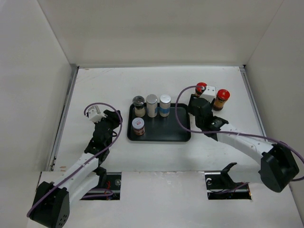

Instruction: Organize the condiment bottles

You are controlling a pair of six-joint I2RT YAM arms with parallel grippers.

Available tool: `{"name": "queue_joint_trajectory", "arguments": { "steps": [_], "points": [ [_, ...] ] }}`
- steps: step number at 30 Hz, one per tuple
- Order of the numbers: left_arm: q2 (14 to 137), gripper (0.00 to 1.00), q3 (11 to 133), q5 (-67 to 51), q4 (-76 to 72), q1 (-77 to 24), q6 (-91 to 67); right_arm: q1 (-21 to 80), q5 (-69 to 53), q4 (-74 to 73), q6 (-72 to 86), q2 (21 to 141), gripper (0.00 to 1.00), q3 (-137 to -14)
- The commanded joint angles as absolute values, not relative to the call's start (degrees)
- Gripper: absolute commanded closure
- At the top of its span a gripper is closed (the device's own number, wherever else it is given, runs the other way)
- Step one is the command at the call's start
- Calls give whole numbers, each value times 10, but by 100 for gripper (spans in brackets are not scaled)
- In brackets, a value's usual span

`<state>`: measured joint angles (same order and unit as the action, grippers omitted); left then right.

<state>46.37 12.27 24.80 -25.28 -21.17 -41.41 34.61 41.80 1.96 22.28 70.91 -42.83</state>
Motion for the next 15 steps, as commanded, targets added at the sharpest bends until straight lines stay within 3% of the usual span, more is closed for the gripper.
{"name": "queue_joint_trajectory", "arguments": {
  "steps": [1,15],
  "points": [
    [470,54,121,243,-295,-214,-419,372,434,65,221,745,50,-474],
    [460,54,117,241,-292,-213,-419,387,380,147,237,911,49,-546]
  ]
}}
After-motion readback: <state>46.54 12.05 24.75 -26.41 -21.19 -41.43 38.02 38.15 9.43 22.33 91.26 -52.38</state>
